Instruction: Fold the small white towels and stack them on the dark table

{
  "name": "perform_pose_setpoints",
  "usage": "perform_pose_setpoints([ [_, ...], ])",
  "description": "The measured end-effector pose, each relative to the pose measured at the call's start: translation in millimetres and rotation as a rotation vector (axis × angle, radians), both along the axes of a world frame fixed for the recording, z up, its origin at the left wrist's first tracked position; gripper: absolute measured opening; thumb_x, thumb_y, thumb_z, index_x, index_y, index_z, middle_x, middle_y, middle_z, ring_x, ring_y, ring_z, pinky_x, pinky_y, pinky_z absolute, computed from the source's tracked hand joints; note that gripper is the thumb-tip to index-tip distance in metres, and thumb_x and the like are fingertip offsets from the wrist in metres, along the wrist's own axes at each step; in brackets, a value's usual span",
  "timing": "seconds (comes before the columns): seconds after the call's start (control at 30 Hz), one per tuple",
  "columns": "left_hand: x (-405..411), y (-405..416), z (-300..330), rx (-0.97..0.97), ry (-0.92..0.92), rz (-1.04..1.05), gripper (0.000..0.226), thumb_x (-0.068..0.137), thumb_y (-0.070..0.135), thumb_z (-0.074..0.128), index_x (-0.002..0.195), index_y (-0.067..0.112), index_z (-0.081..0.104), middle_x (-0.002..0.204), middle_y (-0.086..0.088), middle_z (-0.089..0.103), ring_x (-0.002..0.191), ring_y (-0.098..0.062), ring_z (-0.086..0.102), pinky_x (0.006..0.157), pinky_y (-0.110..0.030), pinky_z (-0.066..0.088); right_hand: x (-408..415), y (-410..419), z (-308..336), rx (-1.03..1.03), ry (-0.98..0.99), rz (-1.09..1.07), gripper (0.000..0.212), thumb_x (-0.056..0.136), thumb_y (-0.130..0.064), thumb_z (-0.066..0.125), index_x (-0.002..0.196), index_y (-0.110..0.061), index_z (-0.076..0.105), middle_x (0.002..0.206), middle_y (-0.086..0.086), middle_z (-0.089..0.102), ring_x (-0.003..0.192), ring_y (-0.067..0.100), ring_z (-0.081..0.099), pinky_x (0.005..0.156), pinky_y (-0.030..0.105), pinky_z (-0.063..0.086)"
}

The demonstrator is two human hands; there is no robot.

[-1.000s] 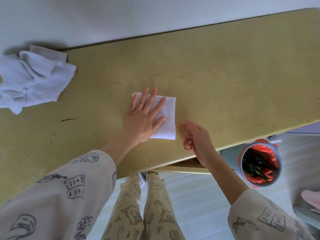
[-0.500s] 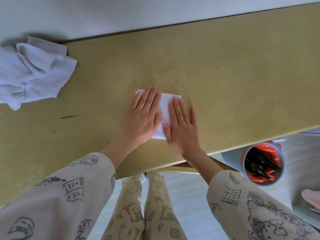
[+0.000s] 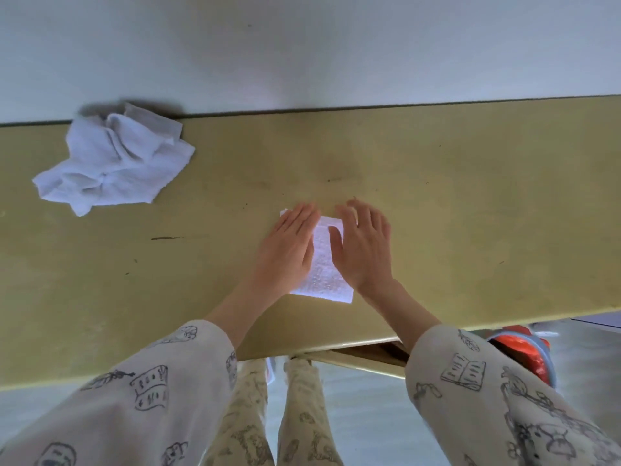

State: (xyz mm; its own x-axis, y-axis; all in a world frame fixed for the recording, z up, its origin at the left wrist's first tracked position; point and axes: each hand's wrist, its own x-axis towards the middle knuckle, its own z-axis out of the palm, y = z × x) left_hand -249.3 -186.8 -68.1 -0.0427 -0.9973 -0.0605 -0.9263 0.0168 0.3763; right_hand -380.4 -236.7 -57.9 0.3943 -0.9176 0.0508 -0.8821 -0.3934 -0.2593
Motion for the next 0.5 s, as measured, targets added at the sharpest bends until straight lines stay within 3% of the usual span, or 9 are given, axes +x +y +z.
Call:
perform_pose_setpoints([
  [0.13,2.9,19.4,9.1,-0.048,0.158,0.248,0.045,0.09,0.015,0.03,0.13,0.0,0.048,0.135,-0.014,0.05,0.131,-0.03,0.04,0.109,-0.036,0.029,15.6,-15.3,2.4,0.25,0.139,0.162,0.042,0.093,-0.04,0.046,0.125,-0.013,0.049,0.127,0.006,0.05,0.119,0.027,0.044,0.099,0.039,0.031],
  [0.3,12.3,54.0,33.5,0.031,0.402,0.67,0.04,0.095,0.008,0.037,0.134,0.01,0.042,0.136,-0.005,0.044,0.128,-0.018,0.037,0.098,-0.022,0.029,33.1,-28.9,9.6,0.461,0.322,0.147,0.052,0.085,-0.049,0.054,0.122,-0.013,0.045,0.122,0.003,0.051,0.117,0.026,0.045,0.093,0.041,0.032],
  [0.4,19.5,81.8,46.2,0.065,0.444,0.728,0.04,0.094,0.009,0.037,0.134,0.012,0.043,0.133,-0.004,0.046,0.124,-0.015,0.038,0.092,-0.018,0.028,41.3,-25.5,21.8,0.647,0.384,0.163,0.041,0.084,-0.043,0.057,0.11,-0.012,0.048,0.116,0.004,0.054,0.116,0.027,0.045,0.092,0.041,0.031],
  [0.5,31.2,106.9,56.7,0.074,0.469,0.77,0.039,0.094,0.007,0.04,0.132,0.013,0.046,0.132,-0.006,0.049,0.124,-0.018,0.042,0.095,-0.018,0.028,42.9,-6.1,30.2,0.692,0.416,0.209,0.03,0.087,-0.038,0.053,0.105,-0.013,0.051,0.12,0.006,0.051,0.121,0.028,0.04,0.092,0.04,0.031],
])
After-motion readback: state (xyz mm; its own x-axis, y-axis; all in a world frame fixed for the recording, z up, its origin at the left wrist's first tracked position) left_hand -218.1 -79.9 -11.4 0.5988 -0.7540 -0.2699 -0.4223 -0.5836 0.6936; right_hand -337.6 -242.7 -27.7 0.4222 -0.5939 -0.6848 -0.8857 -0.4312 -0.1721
